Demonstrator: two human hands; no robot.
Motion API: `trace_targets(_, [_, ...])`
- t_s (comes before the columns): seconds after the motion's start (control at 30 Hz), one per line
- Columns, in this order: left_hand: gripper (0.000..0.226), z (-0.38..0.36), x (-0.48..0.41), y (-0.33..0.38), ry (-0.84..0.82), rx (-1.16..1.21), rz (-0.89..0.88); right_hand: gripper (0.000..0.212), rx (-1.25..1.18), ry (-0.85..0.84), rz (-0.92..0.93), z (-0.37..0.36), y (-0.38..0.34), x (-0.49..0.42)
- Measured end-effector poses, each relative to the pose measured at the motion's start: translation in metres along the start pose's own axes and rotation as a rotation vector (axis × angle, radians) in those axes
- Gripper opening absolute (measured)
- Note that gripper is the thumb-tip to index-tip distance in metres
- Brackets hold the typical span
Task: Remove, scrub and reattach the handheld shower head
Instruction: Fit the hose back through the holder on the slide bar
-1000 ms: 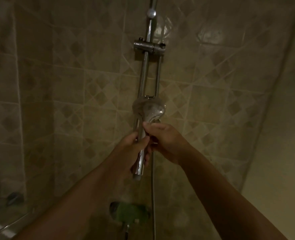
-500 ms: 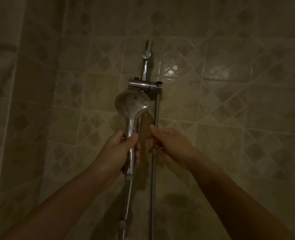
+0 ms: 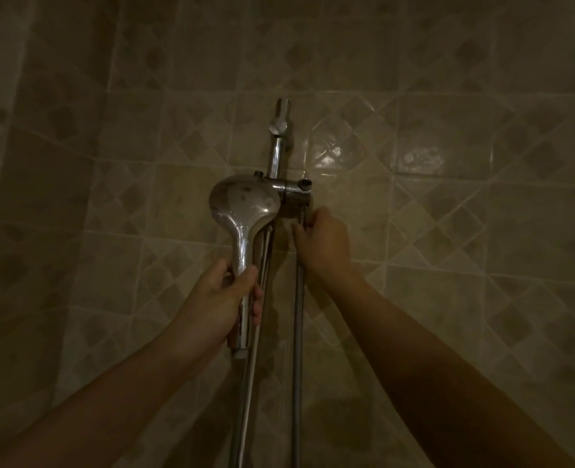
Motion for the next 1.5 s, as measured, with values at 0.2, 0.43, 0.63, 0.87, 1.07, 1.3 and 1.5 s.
trace_targets(0.2, [0.016, 0.01, 0.002, -0.004, 0.014, -0.036, 0.003, 0.02, 0.158, 0.035, 0.069, -0.006, -0.005, -0.007])
trace_targets(0.43, [0.021, 0.008, 0.004, 0.006, 0.003, -0.053, 0.011, 0.016, 0.34, 0.051, 0.161, 0.006, -0.012, -0.018])
trace_targets(0.63, [0.02, 0.0, 0.012, 0.012, -0.03, -0.12, -0.049, 0.014, 0.469, -0.018, 0.195, 0.011, -0.012, -0.03])
trace_targets(0.87, [0.015, -0.006, 0.009, 0.018, -0.03, -0.049, -0.039, 0.015, 0.54, -0.014, 0.188, 0.014, -0.013, -0.028])
trace_targets(1.07, [0.017, -0.009, 0.01, 0.014, -0.027, 0.073, 0.035, 0.018, 0.365, -0.004, 0.051, 0.01, -0.01, -0.019])
trace_targets(1.3, [0.017, -0.005, 0.021, 0.003, -0.003, 0.099, 0.054, 0.016, 0.157, 0.139, -0.096, 0.07, 0.009, -0.038])
trace_targets(1.5, [0.019, -0.02, 0.035, -0.012, 0.006, 0.157, 0.088, 0.021, -0.021, -0.065, -0.056, 0.039, 0.005, 0.02])
Point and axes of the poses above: each hand's wrist, its own x-axis away from the middle knuckle, its own z-axis out of the back of the hand, y = z × x, the point moved 9 cm from there along -x, towards the middle knuckle, and after that the axes turned 8 degrees about z, right-handed, at the moved point
